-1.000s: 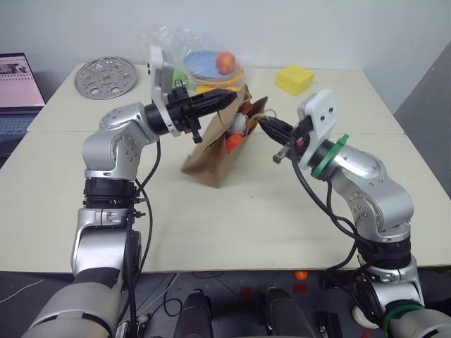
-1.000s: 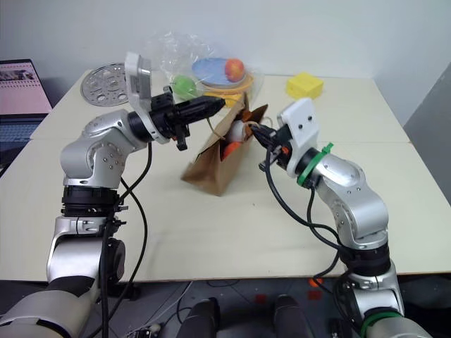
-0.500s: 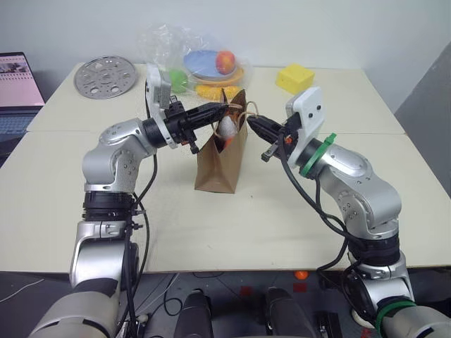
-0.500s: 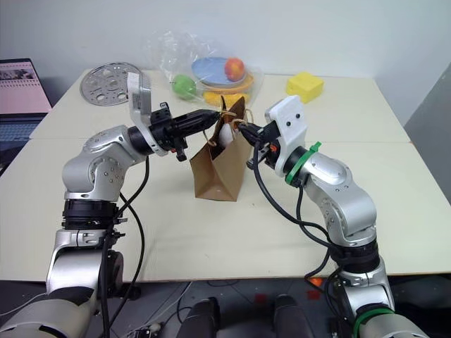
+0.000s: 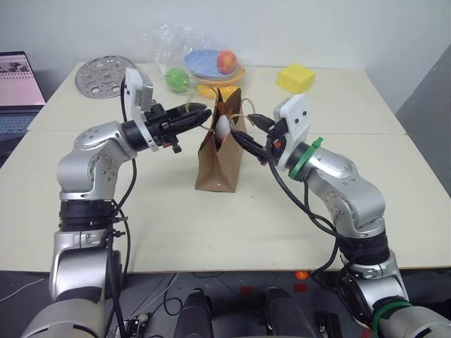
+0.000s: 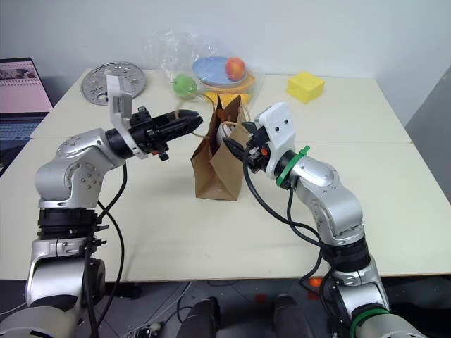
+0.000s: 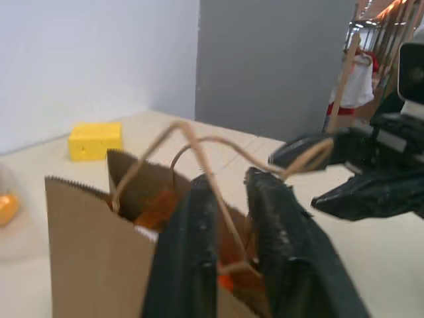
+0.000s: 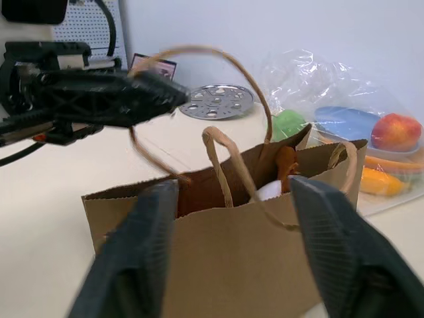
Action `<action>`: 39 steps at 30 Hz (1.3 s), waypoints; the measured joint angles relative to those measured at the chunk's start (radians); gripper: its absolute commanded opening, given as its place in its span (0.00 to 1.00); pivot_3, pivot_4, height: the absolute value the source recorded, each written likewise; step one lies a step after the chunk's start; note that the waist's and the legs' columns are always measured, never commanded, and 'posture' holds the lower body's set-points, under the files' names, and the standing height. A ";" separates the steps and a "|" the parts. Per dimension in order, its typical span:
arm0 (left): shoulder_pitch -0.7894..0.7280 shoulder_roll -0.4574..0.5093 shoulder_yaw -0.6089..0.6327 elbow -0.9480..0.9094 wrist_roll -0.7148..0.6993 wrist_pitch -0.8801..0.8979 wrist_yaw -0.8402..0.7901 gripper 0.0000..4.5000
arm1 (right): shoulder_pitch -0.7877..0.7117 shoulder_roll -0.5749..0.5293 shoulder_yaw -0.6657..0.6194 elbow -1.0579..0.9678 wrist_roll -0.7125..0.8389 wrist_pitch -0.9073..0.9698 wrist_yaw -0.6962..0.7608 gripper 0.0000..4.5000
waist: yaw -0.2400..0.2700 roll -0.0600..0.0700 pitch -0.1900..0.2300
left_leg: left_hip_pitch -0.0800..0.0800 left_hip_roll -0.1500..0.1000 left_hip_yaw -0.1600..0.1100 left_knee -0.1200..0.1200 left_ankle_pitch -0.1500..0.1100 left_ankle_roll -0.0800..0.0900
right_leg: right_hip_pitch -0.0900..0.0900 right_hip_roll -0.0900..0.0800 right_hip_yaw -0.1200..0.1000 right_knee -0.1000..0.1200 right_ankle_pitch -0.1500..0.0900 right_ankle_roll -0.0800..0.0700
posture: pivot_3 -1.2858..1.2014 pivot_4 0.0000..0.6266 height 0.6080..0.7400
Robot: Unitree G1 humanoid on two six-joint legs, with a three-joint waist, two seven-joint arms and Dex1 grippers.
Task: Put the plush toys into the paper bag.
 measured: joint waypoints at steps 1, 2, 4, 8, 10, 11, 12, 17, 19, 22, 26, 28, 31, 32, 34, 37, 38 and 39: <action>0.011 0.011 0.008 -0.017 -0.007 0.009 0.007 0.48 | 0.000 -0.011 -0.011 -0.003 0.008 0.002 0.007 0.89 | 0.001 0.000 0.000 | 0.000 0.000 0.000 0.000 0.000 0.000 | 0.000 0.000 0.000 0.000 0.000 0.000 | 0.52 0.24 1.00; 0.030 0.026 0.026 -0.054 -0.019 0.028 0.022 0.55 | 0.002 -0.032 -0.027 -0.015 0.026 0.012 0.021 0.98 | 0.002 0.000 0.000 | 0.000 0.000 0.000 0.000 0.000 0.000 | 0.000 0.000 0.000 0.000 0.000 0.000 | 0.52 0.24 1.00; 0.062 0.055 0.056 -0.104 -0.036 0.049 0.039 0.68 | 0.005 -0.046 -0.052 -0.034 0.053 0.026 0.032 1.00 | 0.001 0.000 0.000 | 0.000 0.000 0.000 0.000 0.000 0.000 | 0.000 0.000 0.000 0.000 0.000 0.000 | 0.52 0.24 1.00; 0.282 0.079 0.175 -0.383 -0.120 0.155 0.171 0.96 | 0.038 -0.140 -0.151 -0.113 0.185 0.100 0.089 1.00 | 0.000 0.000 0.000 | 0.000 0.000 0.002 -0.001 0.000 0.000 | 0.000 -0.002 0.001 -0.001 0.000 0.000 | 0.52 0.24 1.00; 0.380 0.056 0.198 -0.502 -0.157 0.205 0.246 1.00 | 0.057 -0.182 -0.197 -0.136 0.237 0.130 0.111 1.00 | 0.002 0.000 0.000 | 0.000 0.000 0.001 -0.001 0.000 0.000 | 0.000 -0.001 0.000 0.000 0.000 0.000 | 0.52 0.24 1.00; 0.415 0.044 0.203 -0.557 -0.172 0.221 0.284 1.00 | 0.068 -0.199 -0.208 -0.147 0.261 0.146 0.123 1.00 | 0.004 0.000 0.000 | 0.000 0.000 0.001 -0.001 0.000 0.000 | 0.000 -0.001 0.000 0.000 0.000 0.000 | 0.52 0.24 1.00; 0.448 0.037 0.203 -0.615 -0.180 0.228 0.326 1.00 | 0.074 -0.213 -0.210 -0.156 0.294 0.165 0.135 1.00 | 0.005 0.000 0.000 | 0.000 0.000 0.001 0.000 0.000 0.000 | 0.000 -0.001 0.000 0.000 -0.001 0.000 | 0.52 0.24 1.00; 0.505 0.032 0.198 -0.718 -0.159 0.219 0.424 1.00 | 0.100 -0.264 -0.213 -0.175 0.370 0.198 0.158 1.00 | 0.004 0.000 0.000 | 0.001 0.000 0.003 0.005 0.000 0.000 | 0.002 -0.001 0.003 -0.001 -0.007 -0.005 | 0.52 0.24 1.00; 0.530 0.008 0.197 -0.713 -0.150 0.194 0.443 1.00 | 0.097 -0.263 -0.200 -0.178 0.367 0.194 0.147 1.00 | 0.003 -0.001 -0.001 | 0.003 0.000 0.004 0.005 0.000 0.000 | 0.004 -0.001 0.004 -0.002 -0.007 -0.006 | 0.52 0.24 1.00; 0.575 -0.134 0.085 -0.681 -0.041 0.087 0.520 1.00 | 0.091 -0.243 -0.153 -0.161 0.349 0.182 0.140 1.00 | 0.005 -0.001 -0.001 | 0.003 -0.001 0.005 0.005 0.000 0.000 | 0.005 -0.002 0.004 -0.003 -0.007 -0.005 | 0.52 0.24 1.00; 0.590 -0.213 -0.080 -0.612 0.084 -0.025 0.547 1.00 | 0.074 -0.229 -0.119 -0.157 0.340 0.175 0.124 1.00 | 0.010 -0.001 -0.001 | 0.001 -0.001 0.004 0.004 0.000 0.000 | 0.003 -0.002 0.004 -0.003 -0.002 0.001 | 0.52 0.24 1.00; 0.576 -0.237 -0.096 -0.577 0.119 -0.074 0.554 1.00 | 0.072 -0.239 -0.120 -0.163 0.339 0.175 0.119 1.00 | 0.011 -0.001 -0.001 | 0.001 -0.001 0.004 0.004 0.000 0.000 | 0.003 -0.001 0.003 -0.002 -0.003 0.001 | 0.52 0.24 1.00; 0.536 -0.253 -0.121 -0.509 0.163 -0.136 0.560 1.00 | 0.071 -0.257 -0.121 -0.185 0.339 0.179 0.108 1.00 | 0.010 -0.001 -0.001 | 0.001 -0.001 0.004 0.004 0.000 0.000 | 0.002 -0.001 0.003 -0.002 -0.003 0.002 | 0.52 0.24 1.00; 0.517 -0.260 -0.130 -0.483 0.178 -0.156 0.560 1.00 | 0.071 -0.263 -0.121 -0.193 0.339 0.182 0.104 1.00 | 0.011 -0.001 -0.001 | 0.001 -0.001 0.004 0.004 0.000 0.000 | 0.002 -0.001 0.004 -0.003 -0.003 0.002 | 0.52 0.24 1.00; 0.485 -0.277 -0.148 -0.433 0.203 -0.194 0.560 1.00 | 0.071 -0.269 -0.122 -0.203 0.340 0.185 0.098 1.00 | 0.011 -0.001 -0.001 | 0.001 -0.001 0.004 0.004 0.000 0.000 | 0.003 -0.001 0.004 -0.003 -0.003 0.001 | 0.52 0.24 1.00; 0.449 -0.302 -0.186 -0.359 0.255 -0.256 0.560 1.00 | 0.072 -0.277 -0.123 -0.218 0.340 0.190 0.079 1.00 | 0.011 -0.001 -0.001 | 0.001 -0.001 0.004 0.004 0.000 0.000 | 0.003 -0.001 0.004 -0.003 -0.003 0.001 | 0.52 0.24 1.00; 0.441 -0.313 -0.198 -0.337 0.268 -0.274 0.559 1.00 | 0.073 -0.281 -0.123 -0.223 0.340 0.194 0.075 1.00 | 0.011 -0.001 -0.001 | 0.001 -0.001 0.004 0.004 0.000 0.000 | 0.003 -0.001 0.004 -0.003 -0.003 0.002 | 0.52 0.24 1.00; 0.439 -0.317 -0.207 -0.325 0.278 -0.290 0.558 0.96 | 0.074 -0.284 -0.124 -0.230 0.340 0.196 0.070 1.00 | 0.011 -0.001 -0.001 | 0.001 -0.001 0.004 0.004 0.000 0.000 | 0.003 -0.001 0.003 -0.003 -0.003 0.002 | 0.52 0.24 1.00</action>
